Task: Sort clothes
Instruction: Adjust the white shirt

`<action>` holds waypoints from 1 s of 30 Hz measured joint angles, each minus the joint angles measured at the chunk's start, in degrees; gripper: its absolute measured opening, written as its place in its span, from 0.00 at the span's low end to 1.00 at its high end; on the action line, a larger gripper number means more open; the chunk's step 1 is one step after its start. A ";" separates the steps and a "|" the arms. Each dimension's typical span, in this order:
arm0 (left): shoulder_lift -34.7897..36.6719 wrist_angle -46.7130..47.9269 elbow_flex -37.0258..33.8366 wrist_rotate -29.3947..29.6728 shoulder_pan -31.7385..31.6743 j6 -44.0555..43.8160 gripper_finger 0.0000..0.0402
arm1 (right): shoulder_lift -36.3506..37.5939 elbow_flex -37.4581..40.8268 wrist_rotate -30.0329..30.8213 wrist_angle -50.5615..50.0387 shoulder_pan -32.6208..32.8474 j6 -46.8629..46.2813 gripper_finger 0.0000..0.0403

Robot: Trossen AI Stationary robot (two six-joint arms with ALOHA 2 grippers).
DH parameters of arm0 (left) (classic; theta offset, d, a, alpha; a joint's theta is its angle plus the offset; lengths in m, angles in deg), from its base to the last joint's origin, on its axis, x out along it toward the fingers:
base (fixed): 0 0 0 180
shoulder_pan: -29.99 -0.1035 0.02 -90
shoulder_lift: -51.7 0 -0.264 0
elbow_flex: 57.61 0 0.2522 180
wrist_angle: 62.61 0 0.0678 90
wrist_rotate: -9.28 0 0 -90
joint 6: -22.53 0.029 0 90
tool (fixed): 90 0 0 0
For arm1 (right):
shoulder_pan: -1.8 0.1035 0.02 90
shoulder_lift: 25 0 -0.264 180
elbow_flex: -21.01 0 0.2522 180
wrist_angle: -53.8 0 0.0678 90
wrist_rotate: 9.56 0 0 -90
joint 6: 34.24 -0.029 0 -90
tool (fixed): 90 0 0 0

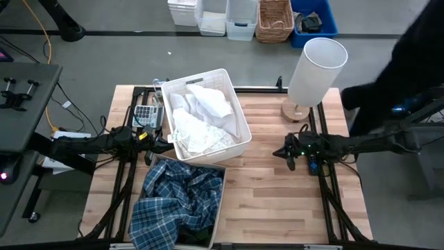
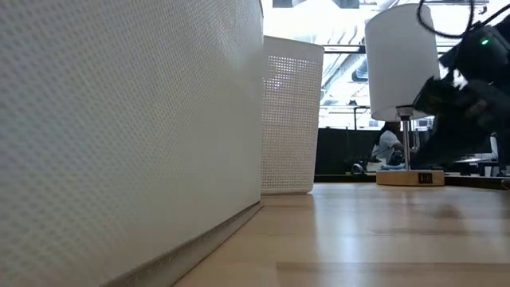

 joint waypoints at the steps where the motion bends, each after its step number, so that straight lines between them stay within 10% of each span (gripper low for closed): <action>1: 0.02 -0.01 0.00 0.02 0.02 0.01 0.00 | 2.86 -0.03 0.38 -1.88 0.04 -0.02 0.00; 20: 0.00 0.00 0.02 0.00 -0.01 -0.01 0.00 | 36.33 0.00 3.18 -1.91 0.20 0.02 0.00; 30: 0.00 0.00 0.02 -0.02 0.02 0.02 0.00 | 35.03 0.00 3.19 -1.82 0.20 0.02 0.00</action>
